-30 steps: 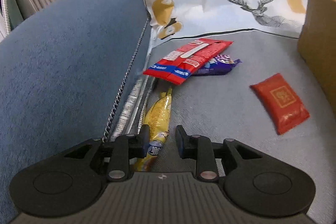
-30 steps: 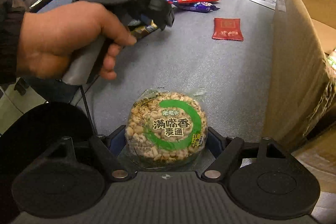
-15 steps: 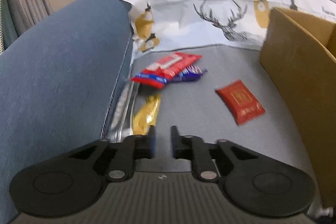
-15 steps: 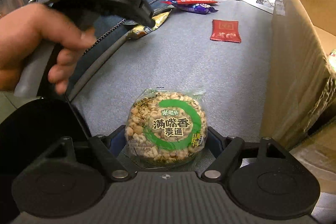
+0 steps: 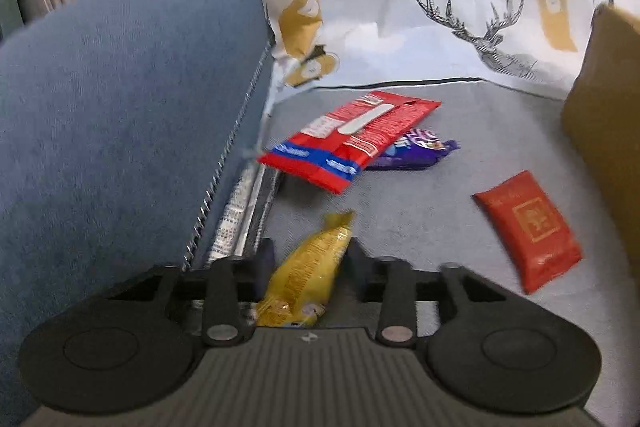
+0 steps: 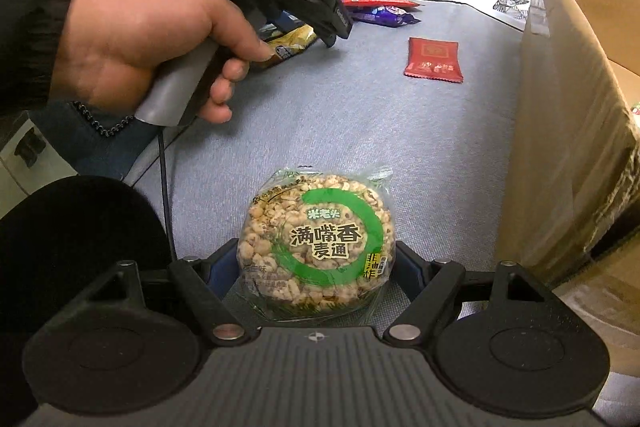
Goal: Organize snacks
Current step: 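Grasp the silver pouch with the left tool while the right holds the peanut cake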
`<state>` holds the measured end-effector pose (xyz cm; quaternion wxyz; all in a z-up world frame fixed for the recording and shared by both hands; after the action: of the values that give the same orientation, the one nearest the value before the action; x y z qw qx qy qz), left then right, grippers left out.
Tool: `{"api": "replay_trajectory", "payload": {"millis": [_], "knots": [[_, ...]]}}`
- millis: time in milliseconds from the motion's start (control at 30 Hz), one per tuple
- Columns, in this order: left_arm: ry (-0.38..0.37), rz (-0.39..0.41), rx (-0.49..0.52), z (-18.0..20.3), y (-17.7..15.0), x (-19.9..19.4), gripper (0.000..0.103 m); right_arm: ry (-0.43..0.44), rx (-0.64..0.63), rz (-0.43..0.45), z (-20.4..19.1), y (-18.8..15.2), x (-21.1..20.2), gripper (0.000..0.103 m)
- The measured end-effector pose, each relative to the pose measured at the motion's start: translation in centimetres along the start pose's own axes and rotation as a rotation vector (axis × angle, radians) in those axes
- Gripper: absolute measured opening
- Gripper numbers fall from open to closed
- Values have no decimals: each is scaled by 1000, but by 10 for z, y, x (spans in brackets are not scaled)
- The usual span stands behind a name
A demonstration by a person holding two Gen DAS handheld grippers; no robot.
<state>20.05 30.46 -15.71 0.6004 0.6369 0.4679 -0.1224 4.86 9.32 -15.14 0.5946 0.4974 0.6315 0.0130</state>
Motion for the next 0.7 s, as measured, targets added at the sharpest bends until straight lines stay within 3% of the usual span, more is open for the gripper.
{"api": "replay_trajectory", "payload": {"millis": [33,67,233,300,367,433,533,700], "knots": [[-30,-21,-30,-3,-1,0,21,-1,0,1,0,1,1,80],[-67,-48,-71,-6,-3,-2,18,-1,3,2,-1,1,1,80],[-269,-147,-225,-12,-28,-30,17,-3,14,10,1,0,-1,80],[-369,-181,-235,-4,-41,-48,18,-7,17,14,1,-1,-2,80],[-413,-167,-194,3,-47,-65,22,-12,16,16,1,-1,-2,80],[-380,-80,-158,-1,-43,-81,47,-18,16,18,0,-1,-2,80],[-209,69,-130,-17,-27,-89,48,-22,11,20,-1,-3,-4,80],[16,36,-58,-12,-16,-50,45,-14,12,16,-1,-2,-6,80]]}}
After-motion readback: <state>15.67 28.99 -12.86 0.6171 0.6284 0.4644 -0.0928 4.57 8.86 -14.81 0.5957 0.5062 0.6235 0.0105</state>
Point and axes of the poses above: each gripper's, at about its wrist camera, not at the fingertips, and x roughly the way its jaws point, z to its right, y to its top, the point moved 7 cm from there along x, roughly the way its jaws point, and after that the axes turned 7 degrees about y, right-handed, at the moved point
